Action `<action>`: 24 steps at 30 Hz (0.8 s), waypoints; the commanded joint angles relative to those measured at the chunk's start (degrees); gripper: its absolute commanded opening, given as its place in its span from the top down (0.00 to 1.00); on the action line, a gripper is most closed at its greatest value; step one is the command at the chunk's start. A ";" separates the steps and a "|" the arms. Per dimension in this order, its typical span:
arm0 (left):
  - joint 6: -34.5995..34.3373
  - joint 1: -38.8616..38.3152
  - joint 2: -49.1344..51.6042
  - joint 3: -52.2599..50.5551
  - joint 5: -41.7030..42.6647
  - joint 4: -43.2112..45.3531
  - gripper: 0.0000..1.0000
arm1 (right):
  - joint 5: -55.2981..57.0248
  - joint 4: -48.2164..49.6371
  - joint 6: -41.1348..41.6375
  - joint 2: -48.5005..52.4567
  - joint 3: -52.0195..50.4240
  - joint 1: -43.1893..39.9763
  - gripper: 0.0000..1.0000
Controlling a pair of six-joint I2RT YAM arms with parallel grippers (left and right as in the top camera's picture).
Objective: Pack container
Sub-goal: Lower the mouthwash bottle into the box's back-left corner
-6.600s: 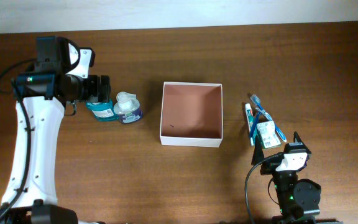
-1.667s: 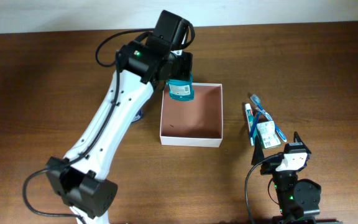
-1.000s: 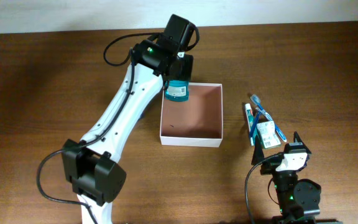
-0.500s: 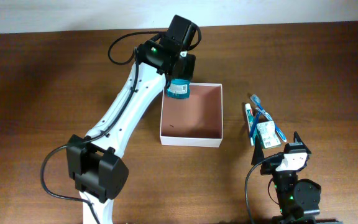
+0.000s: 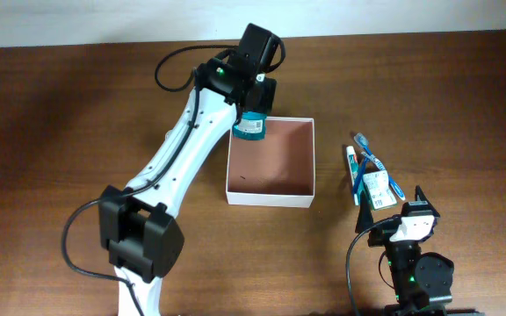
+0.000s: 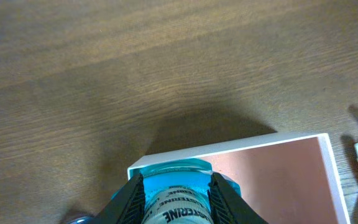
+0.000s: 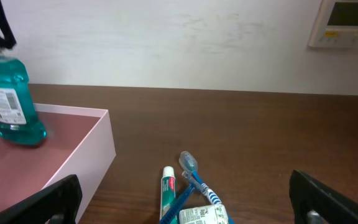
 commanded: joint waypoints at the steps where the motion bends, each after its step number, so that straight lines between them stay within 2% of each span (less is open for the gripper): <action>1: 0.70 -0.07 1.60 0.15 -1.05 0.55 0.90 | 0.09 -0.46 0.22 -0.55 -0.26 0.26 0.02; 24: 0.72 0.98 2.43 -2.03 -1.07 0.35 0.88 | 0.09 -0.46 0.22 -0.55 -0.26 0.26 0.02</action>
